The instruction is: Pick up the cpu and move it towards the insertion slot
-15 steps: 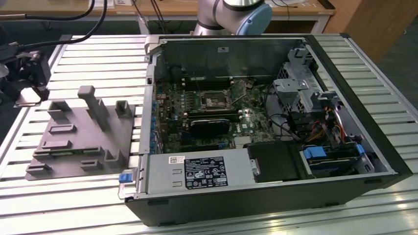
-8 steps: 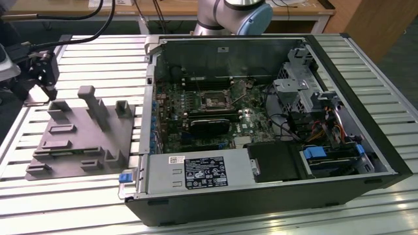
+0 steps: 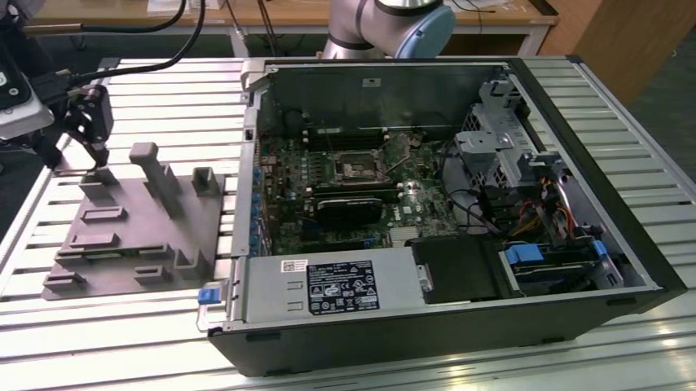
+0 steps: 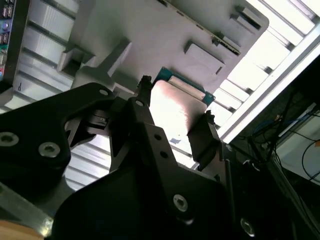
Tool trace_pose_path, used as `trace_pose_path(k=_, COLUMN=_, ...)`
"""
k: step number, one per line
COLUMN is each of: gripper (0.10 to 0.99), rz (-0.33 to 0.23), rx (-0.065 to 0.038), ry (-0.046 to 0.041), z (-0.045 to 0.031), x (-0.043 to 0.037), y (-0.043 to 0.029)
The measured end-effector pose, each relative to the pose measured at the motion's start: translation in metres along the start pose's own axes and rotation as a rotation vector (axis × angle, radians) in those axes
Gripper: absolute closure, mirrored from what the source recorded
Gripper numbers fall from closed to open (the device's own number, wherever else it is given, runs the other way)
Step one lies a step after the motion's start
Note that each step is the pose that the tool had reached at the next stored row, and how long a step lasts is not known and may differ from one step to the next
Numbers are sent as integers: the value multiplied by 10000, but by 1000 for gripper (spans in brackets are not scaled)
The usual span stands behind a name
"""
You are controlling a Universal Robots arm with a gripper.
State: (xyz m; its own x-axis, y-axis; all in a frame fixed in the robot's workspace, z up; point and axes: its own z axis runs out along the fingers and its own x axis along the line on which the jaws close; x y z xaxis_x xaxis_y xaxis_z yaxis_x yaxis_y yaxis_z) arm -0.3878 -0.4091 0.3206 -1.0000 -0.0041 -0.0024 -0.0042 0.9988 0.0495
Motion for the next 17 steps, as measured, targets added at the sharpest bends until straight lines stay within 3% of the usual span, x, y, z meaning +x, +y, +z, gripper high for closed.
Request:
trace_pose_path(k=7, gripper=541, rz=33, rx=1, ry=-2, z=-22, x=-68, y=1)
trace_pose_path(k=17, gripper=541, rz=33, rx=1, ry=-3, z=-228, x=-91, y=11)
